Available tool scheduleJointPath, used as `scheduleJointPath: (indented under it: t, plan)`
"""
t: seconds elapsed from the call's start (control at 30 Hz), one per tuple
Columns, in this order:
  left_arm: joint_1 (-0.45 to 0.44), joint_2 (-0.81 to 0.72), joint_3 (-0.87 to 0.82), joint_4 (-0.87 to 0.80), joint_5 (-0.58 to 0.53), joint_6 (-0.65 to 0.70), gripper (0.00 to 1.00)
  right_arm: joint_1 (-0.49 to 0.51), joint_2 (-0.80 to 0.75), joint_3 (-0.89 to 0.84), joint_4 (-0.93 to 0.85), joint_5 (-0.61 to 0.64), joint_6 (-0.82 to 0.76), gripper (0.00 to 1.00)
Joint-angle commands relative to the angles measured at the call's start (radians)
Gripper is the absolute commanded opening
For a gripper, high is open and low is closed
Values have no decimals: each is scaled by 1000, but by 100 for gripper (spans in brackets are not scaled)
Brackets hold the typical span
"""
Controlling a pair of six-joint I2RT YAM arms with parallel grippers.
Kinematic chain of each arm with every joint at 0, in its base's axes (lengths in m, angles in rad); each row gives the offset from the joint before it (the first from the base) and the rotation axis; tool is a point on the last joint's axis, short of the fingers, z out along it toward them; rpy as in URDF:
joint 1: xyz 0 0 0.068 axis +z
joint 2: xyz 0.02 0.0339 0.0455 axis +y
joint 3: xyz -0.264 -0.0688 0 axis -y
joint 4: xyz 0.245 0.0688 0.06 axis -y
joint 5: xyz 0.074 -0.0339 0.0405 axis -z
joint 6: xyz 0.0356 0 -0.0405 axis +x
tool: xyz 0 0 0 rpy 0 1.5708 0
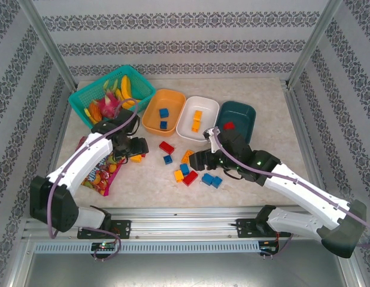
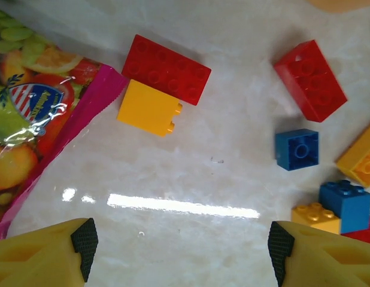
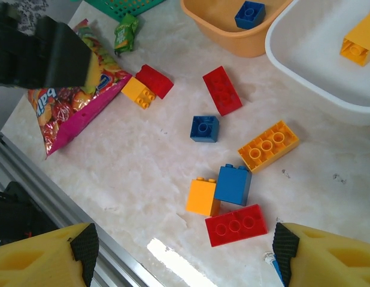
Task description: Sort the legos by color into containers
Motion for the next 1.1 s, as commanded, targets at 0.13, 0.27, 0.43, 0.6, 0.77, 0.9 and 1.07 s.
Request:
scheduleJointPath:
  t: [0.13, 0.27, 0.43, 0.6, 0.77, 0.9, 1.07]
  plan:
    - [35, 124, 23, 49, -21, 176, 80, 9, -18, -35, 49, 0, 37, 79]
    - [60, 207, 35, 74, -7, 238, 80, 20, 3, -44, 72, 3, 53, 78]
    - [77, 296, 55, 120, 27, 299, 73, 35, 39, -40, 82, -4, 68, 78]
    - [77, 369, 83, 120, 9, 311, 71, 36, 49, -43, 87, -3, 71, 78]
    - [76, 403, 90, 112, -24, 307, 70, 36, 51, -41, 81, 2, 71, 78]
    - [75, 402, 71, 122, -13, 299, 60, 36, 51, -47, 81, 6, 73, 78]
    - [47, 376, 62, 104, -36, 280, 61, 34, 59, -48, 80, 9, 78, 78]
